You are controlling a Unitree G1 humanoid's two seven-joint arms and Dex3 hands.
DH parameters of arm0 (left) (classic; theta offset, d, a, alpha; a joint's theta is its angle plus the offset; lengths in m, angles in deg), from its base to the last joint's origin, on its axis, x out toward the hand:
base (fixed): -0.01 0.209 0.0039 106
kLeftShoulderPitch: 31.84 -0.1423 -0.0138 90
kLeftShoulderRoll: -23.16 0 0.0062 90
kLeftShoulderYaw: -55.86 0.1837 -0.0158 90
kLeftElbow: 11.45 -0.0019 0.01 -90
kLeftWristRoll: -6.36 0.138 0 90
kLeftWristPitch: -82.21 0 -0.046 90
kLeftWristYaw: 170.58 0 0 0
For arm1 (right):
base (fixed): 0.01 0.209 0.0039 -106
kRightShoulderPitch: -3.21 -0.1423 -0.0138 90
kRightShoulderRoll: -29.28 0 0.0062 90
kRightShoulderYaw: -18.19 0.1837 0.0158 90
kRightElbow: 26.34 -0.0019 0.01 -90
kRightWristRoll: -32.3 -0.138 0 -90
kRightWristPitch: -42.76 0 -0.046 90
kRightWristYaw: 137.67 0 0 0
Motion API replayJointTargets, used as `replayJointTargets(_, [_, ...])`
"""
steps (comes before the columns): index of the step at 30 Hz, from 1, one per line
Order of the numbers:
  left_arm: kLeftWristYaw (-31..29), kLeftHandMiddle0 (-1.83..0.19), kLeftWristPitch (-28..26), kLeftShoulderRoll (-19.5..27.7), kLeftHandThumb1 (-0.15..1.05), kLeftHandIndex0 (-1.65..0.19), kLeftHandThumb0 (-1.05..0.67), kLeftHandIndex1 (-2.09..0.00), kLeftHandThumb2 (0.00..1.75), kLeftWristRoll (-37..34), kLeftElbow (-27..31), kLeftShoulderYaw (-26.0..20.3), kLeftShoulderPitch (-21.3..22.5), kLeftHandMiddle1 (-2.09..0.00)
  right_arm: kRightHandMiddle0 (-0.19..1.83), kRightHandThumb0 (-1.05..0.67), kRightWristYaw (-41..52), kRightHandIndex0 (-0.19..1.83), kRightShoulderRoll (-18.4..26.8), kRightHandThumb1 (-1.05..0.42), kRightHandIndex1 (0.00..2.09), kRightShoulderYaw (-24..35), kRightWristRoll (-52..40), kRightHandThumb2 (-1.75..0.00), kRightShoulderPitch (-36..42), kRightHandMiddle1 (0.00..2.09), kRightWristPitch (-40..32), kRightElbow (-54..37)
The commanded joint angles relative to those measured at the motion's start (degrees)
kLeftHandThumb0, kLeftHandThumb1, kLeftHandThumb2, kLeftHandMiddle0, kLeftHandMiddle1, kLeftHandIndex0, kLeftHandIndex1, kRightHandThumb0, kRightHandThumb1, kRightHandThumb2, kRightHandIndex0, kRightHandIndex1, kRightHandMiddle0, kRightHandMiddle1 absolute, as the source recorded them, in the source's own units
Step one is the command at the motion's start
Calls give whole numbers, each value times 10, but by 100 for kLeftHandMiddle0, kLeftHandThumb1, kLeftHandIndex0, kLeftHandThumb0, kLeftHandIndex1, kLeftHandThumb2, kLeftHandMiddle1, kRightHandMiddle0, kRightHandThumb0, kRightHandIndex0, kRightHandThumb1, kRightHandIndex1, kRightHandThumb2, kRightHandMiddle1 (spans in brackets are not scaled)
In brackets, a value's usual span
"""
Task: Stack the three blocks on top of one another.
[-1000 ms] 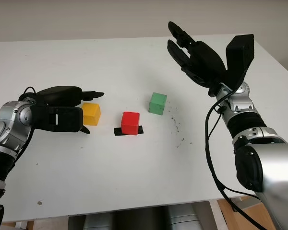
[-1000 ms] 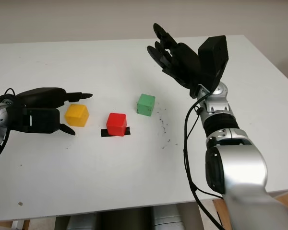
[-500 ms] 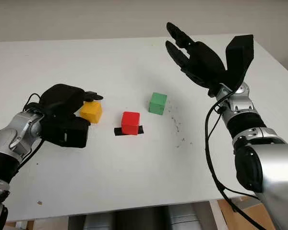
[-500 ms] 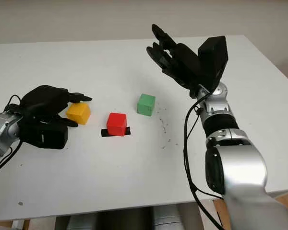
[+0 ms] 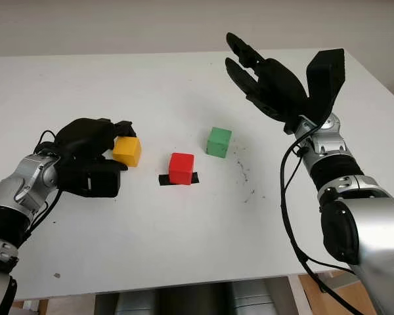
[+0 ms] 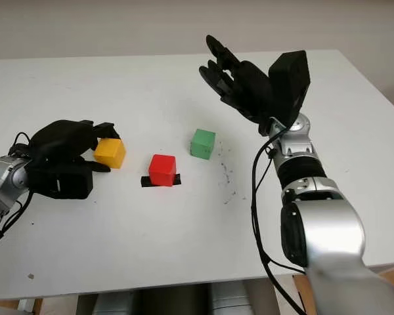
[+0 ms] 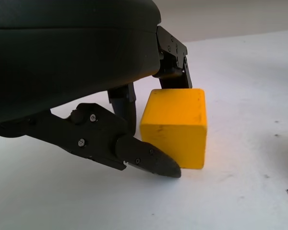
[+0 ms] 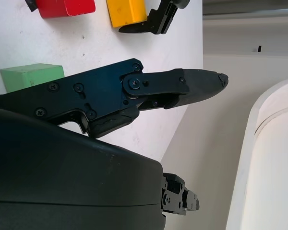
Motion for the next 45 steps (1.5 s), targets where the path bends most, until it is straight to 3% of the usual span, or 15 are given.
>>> replayJointTargets(1, [0,-34,12,-12,97,-32,-21,-137,7,-17,-1,-6,-10,-204,-6,-71,-7,-11,2,-105,6,-3,4,-30,4,6,-2,-13])
replayJointTargets(4, [-18,-37,12,-15,99,-30,-17,-140,6,-49,5,-17,-11,-180,-5,-69,-14,-10,1,-105,6,-7,8,-28,4,6,-3,-15])
replayJointTargets(8, [-114,-42,-37,-12,102,-28,-18,-133,6,-107,58,-34,-11,-159,-6,-68,-6,-11,-1,-105,5,-7,6,-28,4,6,-3,-10])
replayJointTargets(15, [-218,-46,-148,-18,100,-32,-17,-124,5,-153,123,-55,20,-158,-3,-67,-16,-9,-11,-105,7,-1,-3,-25,8,7,-16,-10])
replayJointTargets(21, [-237,-57,-237,-31,96,-37,-21,-134,5,-143,154,-55,56,-158,-3,-69,-13,-9,-15,-105,6,-4,-3,-23,13,6,-22,-15])
replayJointTargets(28, [-309,-49,-349,-17,99,-31,-24,-139,6,-89,225,-25,96,-154,-4,-67,-7,-10,-17,-105,5,-5,-4,-23,16,6,-29,-15])
replayJointTargets(30, [-322,-48,-369,-16,100,-30,-24,-142,6,-72,237,-21,106,-162,-4,-68,-5,-10,-18,-105,5,-4,-5,-21,17,6,-31,-15])
replayJointTargets(34, [-337,-48,-390,-17,99,-28,-20,-137,5,-69,267,-31,112,-157,-4,-69,-7,-11,-19,-105,5,-8,-1,-21,18,6,-33,-16])
replayJointTargets(38, [-325,-48,-392,-32,99,-31,-14,-135,5,-119,291,-71,105,-147,-4,-69,-8,-11,-21,-105,5,-9,0,-21,18,5,-33,-17])
replayJointTargets(45, [-321,-46,-447,-60,101,-29,-23,-143,6,-199,342,-112,91,-155,-5,-69,-9,-12,-21,-105,5,-10,-2,-20,22,5,-39,-23])
